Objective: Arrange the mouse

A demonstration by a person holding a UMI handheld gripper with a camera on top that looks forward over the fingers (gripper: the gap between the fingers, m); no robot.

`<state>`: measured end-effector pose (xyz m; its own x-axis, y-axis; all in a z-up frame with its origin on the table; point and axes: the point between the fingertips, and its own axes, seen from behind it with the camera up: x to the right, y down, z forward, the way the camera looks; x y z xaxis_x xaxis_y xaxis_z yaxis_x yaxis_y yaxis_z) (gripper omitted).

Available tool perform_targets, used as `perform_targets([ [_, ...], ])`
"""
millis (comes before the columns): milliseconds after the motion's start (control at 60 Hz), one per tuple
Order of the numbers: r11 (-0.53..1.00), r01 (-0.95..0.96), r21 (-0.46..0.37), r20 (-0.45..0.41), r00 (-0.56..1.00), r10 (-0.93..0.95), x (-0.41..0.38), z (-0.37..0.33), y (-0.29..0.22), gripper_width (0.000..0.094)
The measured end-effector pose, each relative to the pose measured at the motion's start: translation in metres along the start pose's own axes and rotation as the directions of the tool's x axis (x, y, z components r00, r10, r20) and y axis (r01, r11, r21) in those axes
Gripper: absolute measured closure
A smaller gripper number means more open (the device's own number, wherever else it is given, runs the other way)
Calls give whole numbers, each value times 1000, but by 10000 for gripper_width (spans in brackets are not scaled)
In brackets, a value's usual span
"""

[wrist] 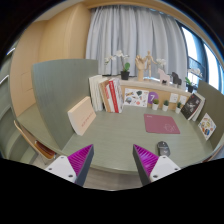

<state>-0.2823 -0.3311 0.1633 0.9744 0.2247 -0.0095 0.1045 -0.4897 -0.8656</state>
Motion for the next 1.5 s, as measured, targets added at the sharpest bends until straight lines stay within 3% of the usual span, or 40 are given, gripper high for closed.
perform_targets([
  [283,996,7,-92,-24,1000,-10,36,29,56,146],
  [600,971,-59,-230,-106,994,35,183,47,139,146],
  [800,964,-54,-262,-86,996,33,238,89,140,153],
  [1167,968,-101,-228,-54,994,91,251,163,106,184],
  [1283,971,-97,-217,-94,993,78,262,167,106,319],
  [1317,972,-102,-213,-113,990,79,264,167,105,428],
  [1433,967,-100,-236,-113,991,75,263,166,108,494],
  [1500,963,-97,-250,-101,992,74,262,166,107,596],
])
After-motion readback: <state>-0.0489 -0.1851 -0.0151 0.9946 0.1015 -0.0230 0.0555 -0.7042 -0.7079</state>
